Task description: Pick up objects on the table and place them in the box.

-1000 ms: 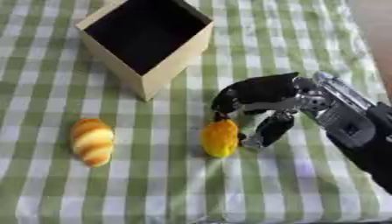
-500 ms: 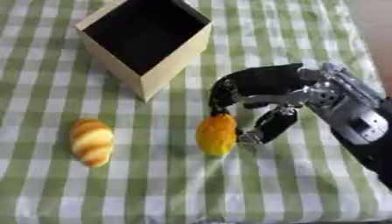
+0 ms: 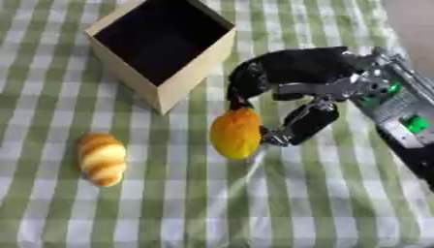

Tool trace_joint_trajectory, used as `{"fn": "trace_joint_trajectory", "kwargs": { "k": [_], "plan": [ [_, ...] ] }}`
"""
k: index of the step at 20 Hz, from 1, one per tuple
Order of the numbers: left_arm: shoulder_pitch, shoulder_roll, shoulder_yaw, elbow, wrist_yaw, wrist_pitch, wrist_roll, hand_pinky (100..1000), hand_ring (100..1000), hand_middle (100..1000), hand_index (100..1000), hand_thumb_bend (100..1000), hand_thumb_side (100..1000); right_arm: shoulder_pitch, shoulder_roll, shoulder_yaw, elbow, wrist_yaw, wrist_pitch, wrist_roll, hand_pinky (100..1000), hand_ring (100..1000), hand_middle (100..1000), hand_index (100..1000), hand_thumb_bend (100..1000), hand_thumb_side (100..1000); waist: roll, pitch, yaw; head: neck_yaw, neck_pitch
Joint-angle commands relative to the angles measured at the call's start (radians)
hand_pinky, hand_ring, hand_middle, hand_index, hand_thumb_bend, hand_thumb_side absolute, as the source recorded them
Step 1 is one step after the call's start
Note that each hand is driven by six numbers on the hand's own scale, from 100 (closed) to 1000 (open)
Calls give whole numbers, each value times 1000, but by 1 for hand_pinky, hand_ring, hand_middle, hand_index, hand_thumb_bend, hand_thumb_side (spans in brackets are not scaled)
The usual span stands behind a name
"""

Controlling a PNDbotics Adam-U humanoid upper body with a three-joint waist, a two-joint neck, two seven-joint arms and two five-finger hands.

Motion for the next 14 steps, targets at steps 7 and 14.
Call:
{"fn": "trace_joint_trajectory", "kwargs": {
  "k": [7, 14],
  "plan": [
    [-19, 25, 0, -16, -3, -6, -4, 786, 701, 806, 861, 100, 661, -70, -83, -42, 5, -103, 33, -28, 891, 753, 431, 656, 100, 145, -8, -11, 8, 12, -11],
    [-29, 30, -2, -16, -4, -6, -8, 787, 700, 806, 861, 100, 661, -91, -98, -48, 11, -136, 36, -24, 891, 753, 426, 654, 100, 142, -18, 0, 19, 12, -23]
  ]
}}
